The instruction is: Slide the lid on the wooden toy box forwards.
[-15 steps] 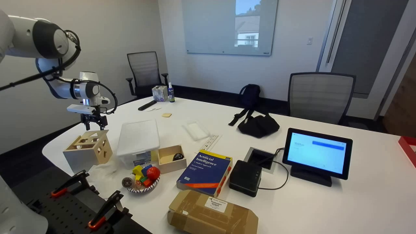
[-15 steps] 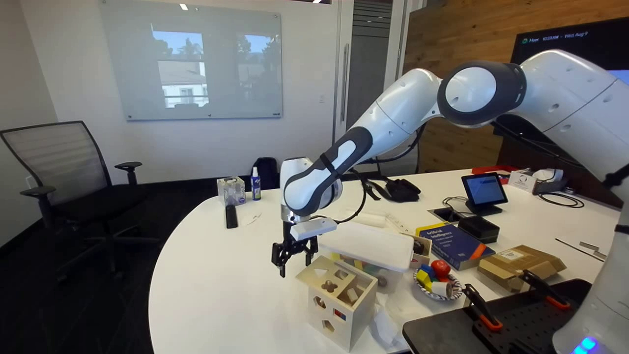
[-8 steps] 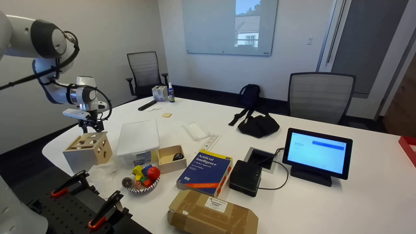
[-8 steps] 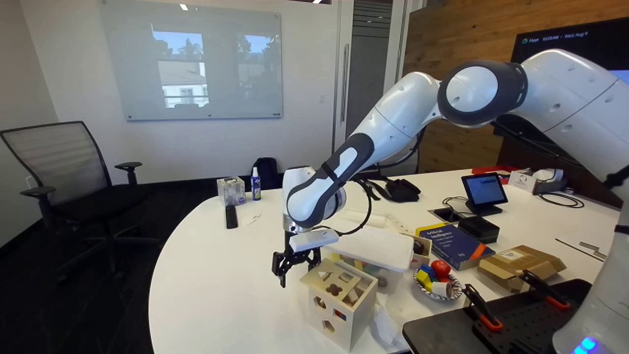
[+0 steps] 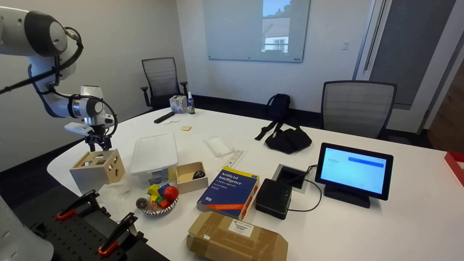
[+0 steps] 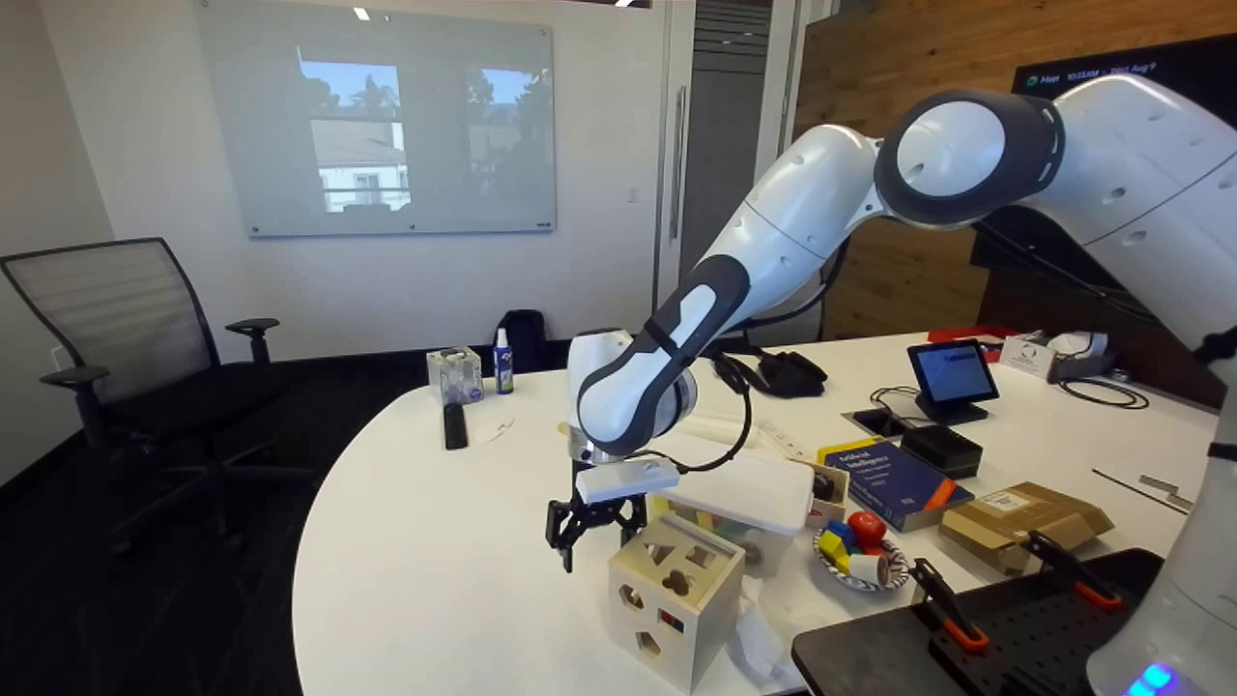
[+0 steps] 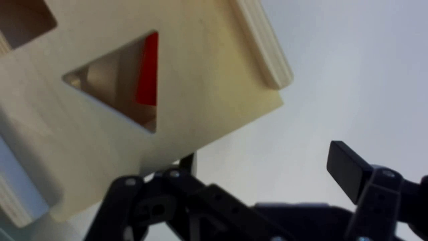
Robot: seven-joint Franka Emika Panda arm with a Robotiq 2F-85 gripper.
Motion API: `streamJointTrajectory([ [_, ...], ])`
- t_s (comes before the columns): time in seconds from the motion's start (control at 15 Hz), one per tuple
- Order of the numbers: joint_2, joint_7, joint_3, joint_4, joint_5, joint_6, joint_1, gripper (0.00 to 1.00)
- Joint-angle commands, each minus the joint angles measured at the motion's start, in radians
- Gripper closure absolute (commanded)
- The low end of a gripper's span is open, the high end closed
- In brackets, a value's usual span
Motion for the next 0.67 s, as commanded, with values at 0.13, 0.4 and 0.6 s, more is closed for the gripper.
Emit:
streamJointTrajectory([
  [0.13,-0.102,0.06,-0.018,-0.124,0.034,0.026,0.024,0.0],
  [0.4,-0.13,0.087,-0.034,-0.149,0.022,0.054,0.038,0.0],
  [0.6,-0.165,0.104,-0.063,-0.155,0.005,0.053,0.067,0.0],
])
